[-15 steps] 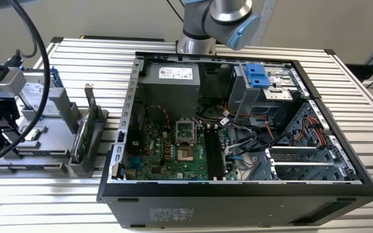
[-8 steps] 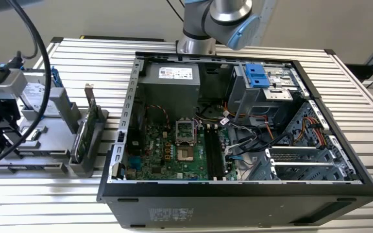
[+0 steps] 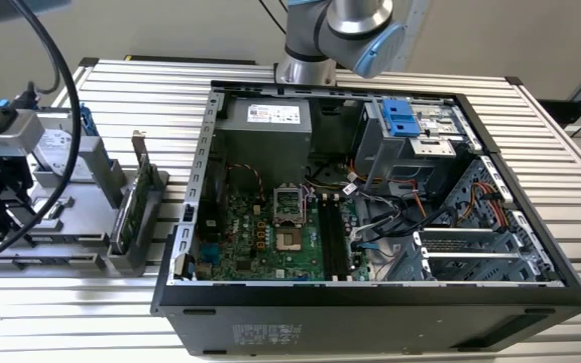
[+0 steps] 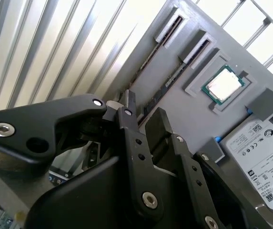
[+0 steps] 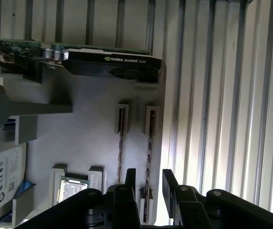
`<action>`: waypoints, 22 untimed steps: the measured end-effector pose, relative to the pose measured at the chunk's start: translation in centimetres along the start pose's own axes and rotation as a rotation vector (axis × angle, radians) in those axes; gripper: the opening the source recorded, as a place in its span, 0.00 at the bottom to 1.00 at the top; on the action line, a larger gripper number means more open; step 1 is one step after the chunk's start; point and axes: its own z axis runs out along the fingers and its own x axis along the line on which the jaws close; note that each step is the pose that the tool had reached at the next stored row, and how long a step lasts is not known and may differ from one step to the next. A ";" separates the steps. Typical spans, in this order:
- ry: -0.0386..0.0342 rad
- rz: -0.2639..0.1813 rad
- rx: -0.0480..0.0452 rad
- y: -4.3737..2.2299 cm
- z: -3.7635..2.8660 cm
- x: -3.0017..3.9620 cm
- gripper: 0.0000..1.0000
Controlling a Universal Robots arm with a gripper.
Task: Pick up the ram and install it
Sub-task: 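Pick up the ram and move it above insertion slot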
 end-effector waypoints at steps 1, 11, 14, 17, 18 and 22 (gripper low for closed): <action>0.0000 0.000 0.0001 0.00 0.03 0.00 1.00; 0.0000 0.000 0.0000 -0.01 0.33 0.01 1.00; 0.0000 0.000 0.0000 -0.01 0.42 0.02 1.00; -0.0002 0.000 0.0001 -0.01 0.45 0.02 1.00; -0.0001 0.000 0.0000 -0.01 0.47 0.02 1.00; -0.0001 0.000 -0.0001 -0.01 0.51 0.02 1.00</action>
